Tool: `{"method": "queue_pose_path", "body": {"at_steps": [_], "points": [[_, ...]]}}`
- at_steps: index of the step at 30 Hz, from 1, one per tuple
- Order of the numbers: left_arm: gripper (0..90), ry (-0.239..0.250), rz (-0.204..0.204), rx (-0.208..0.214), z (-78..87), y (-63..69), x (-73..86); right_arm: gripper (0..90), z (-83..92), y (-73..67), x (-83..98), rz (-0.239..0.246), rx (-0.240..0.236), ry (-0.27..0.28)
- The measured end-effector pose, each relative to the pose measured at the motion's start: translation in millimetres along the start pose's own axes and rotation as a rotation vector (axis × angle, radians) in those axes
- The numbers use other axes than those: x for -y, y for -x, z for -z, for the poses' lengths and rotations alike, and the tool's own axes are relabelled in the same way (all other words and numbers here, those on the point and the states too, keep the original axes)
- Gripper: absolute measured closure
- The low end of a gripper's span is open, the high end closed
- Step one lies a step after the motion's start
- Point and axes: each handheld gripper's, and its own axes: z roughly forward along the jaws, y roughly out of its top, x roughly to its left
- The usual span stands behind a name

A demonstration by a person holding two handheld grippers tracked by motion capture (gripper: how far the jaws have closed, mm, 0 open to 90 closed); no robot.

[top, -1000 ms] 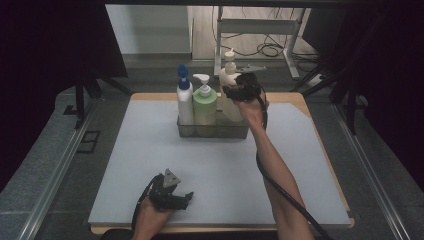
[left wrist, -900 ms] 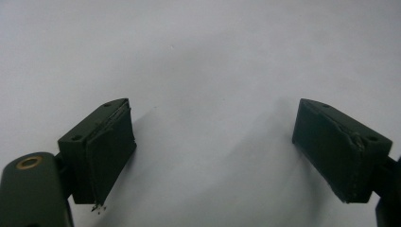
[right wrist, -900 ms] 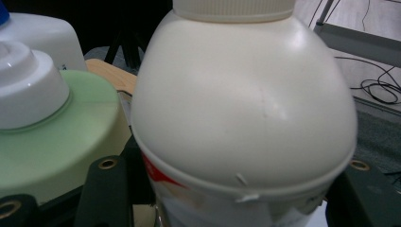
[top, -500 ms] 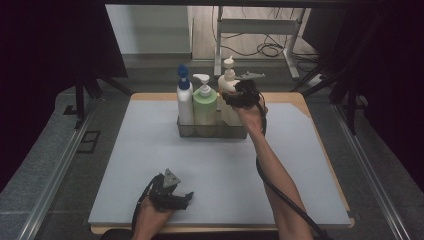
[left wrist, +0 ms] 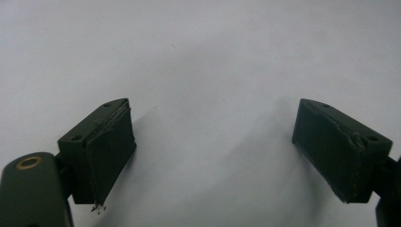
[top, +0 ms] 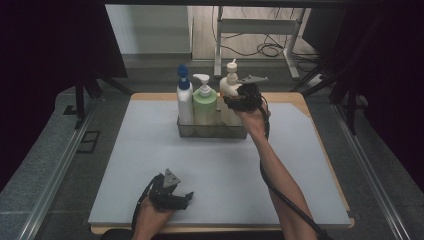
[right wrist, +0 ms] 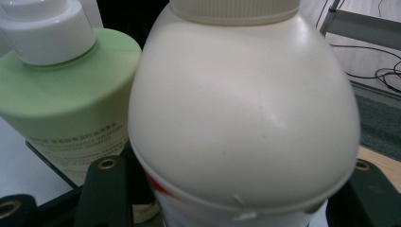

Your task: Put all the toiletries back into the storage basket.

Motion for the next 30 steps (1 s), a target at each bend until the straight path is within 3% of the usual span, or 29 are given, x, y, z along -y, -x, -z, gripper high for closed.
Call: {"method": "queue_pose_path", "body": {"at_steps": [30], "points": [[13.0, -0.001, -0.004, 0.0, 0.1, -0.3, -0.1, 39.8, -8.2, 6.2, 35.0, -0.035, 0.007, -0.077]]}}
